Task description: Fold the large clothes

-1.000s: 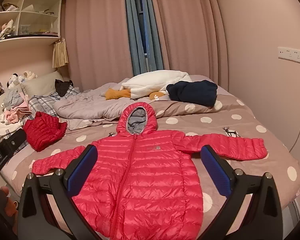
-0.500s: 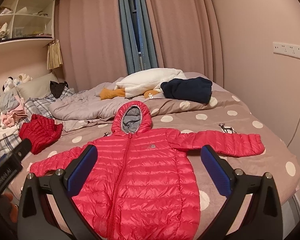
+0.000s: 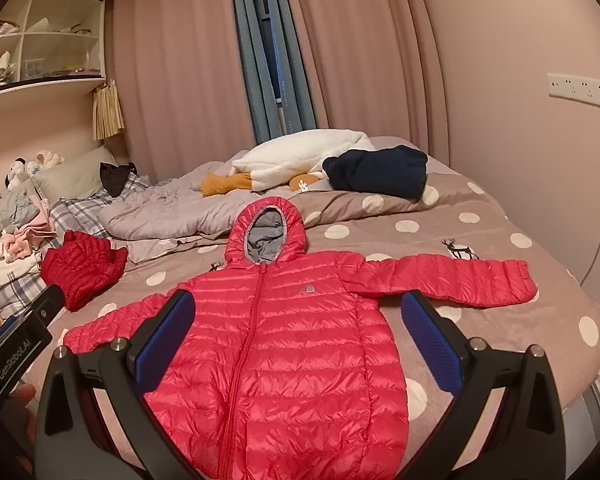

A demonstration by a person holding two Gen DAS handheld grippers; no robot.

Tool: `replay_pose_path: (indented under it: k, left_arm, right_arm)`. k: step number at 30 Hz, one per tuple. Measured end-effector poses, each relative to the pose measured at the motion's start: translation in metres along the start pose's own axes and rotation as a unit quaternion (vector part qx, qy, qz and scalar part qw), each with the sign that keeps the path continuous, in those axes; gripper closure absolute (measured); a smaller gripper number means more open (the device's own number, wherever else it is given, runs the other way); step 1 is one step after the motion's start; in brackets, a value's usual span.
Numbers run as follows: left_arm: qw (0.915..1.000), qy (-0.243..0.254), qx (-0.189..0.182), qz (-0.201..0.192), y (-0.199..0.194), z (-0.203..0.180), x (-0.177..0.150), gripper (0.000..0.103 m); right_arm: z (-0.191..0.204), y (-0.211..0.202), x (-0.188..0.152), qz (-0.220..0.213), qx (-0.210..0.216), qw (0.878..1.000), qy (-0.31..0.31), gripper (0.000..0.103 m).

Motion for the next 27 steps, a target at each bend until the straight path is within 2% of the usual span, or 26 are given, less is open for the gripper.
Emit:
replay_pose_path:
  k: [6,10,17,20,23,25,27]
  left_arm:
    - [0.9995,-0.016,0.026,-0.005,0.001,0.009,0.0,0.0]
    - [0.9996,-0.019,0.019,0.002,0.005,0.007,-0.002,0.0]
    - [0.9988,-0.022,0.038,0.022,0.019,0.015,-0.005,0.0]
    - [0.9978,-0.038,0.052,0.012,0.022,0.027,-0.002,0.0]
    - [0.9953,-0.036,0.089,-0.014,0.031,0.042,0.002,0.0]
    - [0.9899,-0.037,0.133,-0.032,0.044,0.059,0.004,0.0]
    - [0.9854,-0.051,0.157,-0.042,0.058,0.077,0.002,0.0]
  right_arm:
    - [-0.006,0.001,-0.002,0.006,-0.006,1.0,-0.003,0.0]
    - [-0.015,0.007,-0.004,0.015,-0.012,1.0,0.013,0.0]
    - [-0.038,0.015,-0.003,0.019,-0.035,0.998,0.051,0.0]
    - [-0.051,0.019,-0.004,0.023,-0.048,0.996,0.067,0.0]
    - [-0.066,0.026,-0.005,0.029,-0.066,0.994,0.08,0.0]
    - [-0.078,0.03,-0.007,0.033,-0.079,0.992,0.092,0.0]
    - [-0.098,0.035,-0.009,0.039,-0.091,0.989,0.109,0.0]
Point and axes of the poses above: each gripper's, at about its wrist camera, not at the fingertips, and y roughly the way its jaws point, z to its left, x to its top, the point moved 3 cm from there along y, roughly the way its jaws point, and after that the axes turned 11 degrees about -z, right-handed, at the moved point
